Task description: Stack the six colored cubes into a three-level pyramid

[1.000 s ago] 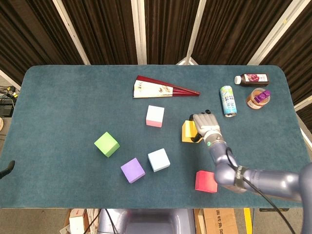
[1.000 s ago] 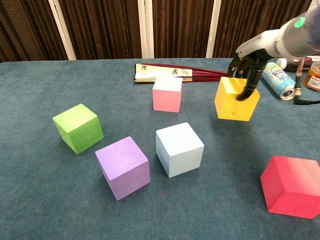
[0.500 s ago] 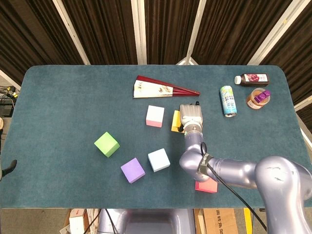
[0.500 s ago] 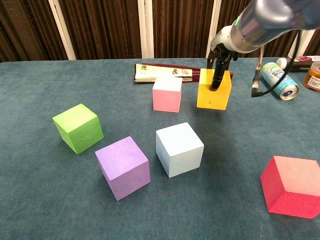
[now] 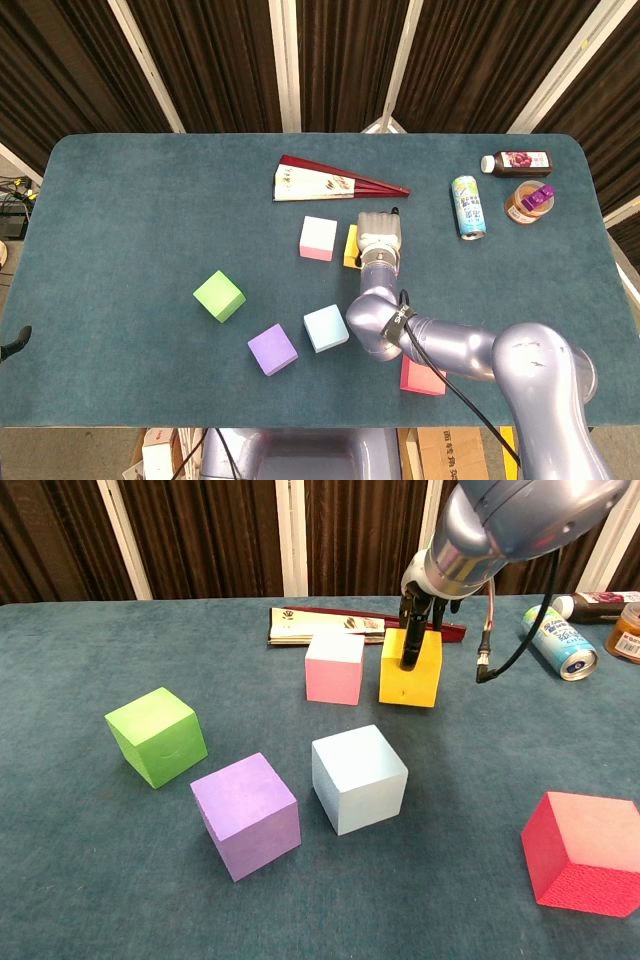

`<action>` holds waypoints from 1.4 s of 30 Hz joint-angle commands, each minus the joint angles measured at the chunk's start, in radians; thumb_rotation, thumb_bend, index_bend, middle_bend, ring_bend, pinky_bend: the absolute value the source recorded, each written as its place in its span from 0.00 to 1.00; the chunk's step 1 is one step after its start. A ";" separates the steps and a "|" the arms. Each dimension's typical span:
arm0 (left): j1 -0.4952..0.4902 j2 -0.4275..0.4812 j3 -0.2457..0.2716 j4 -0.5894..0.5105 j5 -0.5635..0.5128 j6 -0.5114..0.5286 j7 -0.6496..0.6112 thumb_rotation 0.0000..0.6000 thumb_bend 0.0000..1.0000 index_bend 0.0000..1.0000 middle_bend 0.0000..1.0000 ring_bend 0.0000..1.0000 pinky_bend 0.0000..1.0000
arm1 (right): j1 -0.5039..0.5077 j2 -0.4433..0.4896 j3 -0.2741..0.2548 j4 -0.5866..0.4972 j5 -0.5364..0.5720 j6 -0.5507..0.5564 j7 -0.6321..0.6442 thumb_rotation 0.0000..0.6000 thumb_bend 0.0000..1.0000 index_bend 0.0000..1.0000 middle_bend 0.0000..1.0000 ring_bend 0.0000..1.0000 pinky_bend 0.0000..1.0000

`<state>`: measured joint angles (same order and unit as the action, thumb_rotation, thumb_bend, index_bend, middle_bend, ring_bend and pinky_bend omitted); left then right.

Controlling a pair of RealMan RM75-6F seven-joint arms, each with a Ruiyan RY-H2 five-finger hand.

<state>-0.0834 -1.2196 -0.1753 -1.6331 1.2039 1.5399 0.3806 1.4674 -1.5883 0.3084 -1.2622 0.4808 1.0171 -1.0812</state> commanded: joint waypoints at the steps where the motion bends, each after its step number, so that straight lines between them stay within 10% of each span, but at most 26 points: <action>1: 0.001 0.003 0.000 -0.001 -0.001 0.001 -0.005 1.00 0.28 0.08 0.00 0.00 0.00 | -0.007 -0.021 0.025 0.026 0.001 0.000 -0.023 1.00 0.31 0.39 0.37 0.19 0.00; 42: 0.002 0.016 -0.007 -0.004 -0.025 -0.001 -0.029 1.00 0.29 0.09 0.00 0.00 0.00 | -0.042 -0.202 0.233 0.218 -0.134 0.025 -0.212 1.00 0.31 0.39 0.37 0.19 0.00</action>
<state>-0.0815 -1.2038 -0.1818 -1.6366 1.1793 1.5394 0.3512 1.4254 -1.7880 0.5385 -1.0473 0.3477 1.0422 -1.2900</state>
